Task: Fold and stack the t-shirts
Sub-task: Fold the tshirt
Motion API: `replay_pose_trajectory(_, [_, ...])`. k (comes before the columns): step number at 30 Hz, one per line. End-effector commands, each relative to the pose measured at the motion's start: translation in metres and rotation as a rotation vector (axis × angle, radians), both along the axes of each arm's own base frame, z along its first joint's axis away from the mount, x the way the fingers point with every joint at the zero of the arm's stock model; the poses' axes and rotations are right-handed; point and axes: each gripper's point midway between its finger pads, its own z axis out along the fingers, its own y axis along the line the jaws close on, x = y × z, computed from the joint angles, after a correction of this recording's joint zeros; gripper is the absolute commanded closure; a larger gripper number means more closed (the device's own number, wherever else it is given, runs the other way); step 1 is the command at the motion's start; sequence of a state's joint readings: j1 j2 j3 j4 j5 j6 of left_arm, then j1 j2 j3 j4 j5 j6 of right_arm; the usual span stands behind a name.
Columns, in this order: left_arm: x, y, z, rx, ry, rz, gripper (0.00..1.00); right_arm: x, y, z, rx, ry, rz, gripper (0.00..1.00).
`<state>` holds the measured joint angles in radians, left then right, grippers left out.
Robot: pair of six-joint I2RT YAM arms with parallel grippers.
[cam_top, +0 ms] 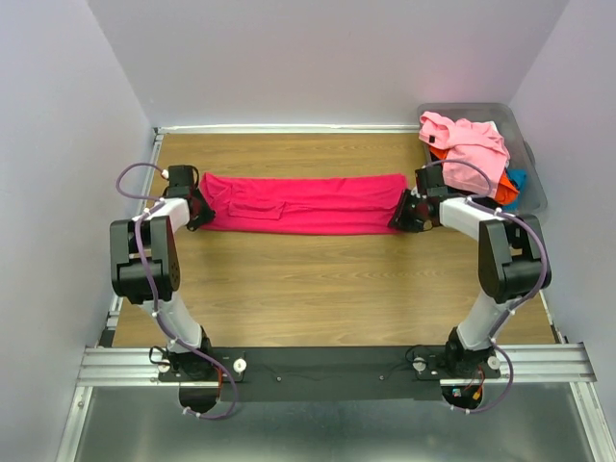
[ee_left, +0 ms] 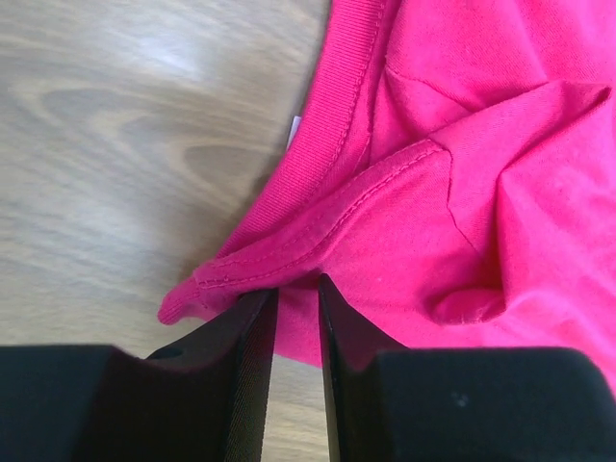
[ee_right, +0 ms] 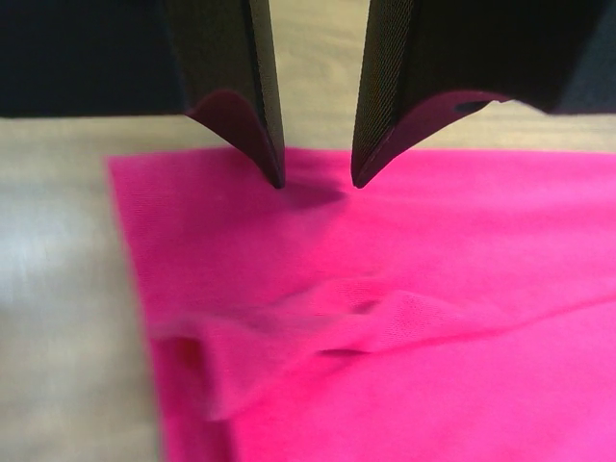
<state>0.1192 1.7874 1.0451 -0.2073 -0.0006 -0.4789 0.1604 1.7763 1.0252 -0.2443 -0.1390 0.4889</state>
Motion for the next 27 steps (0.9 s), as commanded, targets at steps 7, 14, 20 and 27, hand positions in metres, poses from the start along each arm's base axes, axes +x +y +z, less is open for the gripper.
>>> replay_pose_trajectory(7, [-0.021, 0.019, 0.017, 0.046, 0.021, 0.026, 0.57, -0.009, 0.008, 0.044, 0.061, 0.008, 0.075, 0.57])
replay_pose_trajectory(14, [-0.011, 0.023, 0.061, 0.070, -0.070, 0.033, 0.47, 0.021, 0.018, 0.047, 0.088, -0.009, 0.091, 0.58])
replay_pose_trajectory(20, [-0.011, 0.025, 0.087, 0.090, -0.119, 0.031, 0.46, 0.038, 0.010, 0.027, 0.043, 0.017, 0.053, 0.72])
replay_pose_trajectory(27, [-0.021, 0.022, 0.095, 0.103, -0.137, 0.005, 0.46, 0.068, -0.005, 0.011, -0.017, 0.005, -0.005, 0.80])
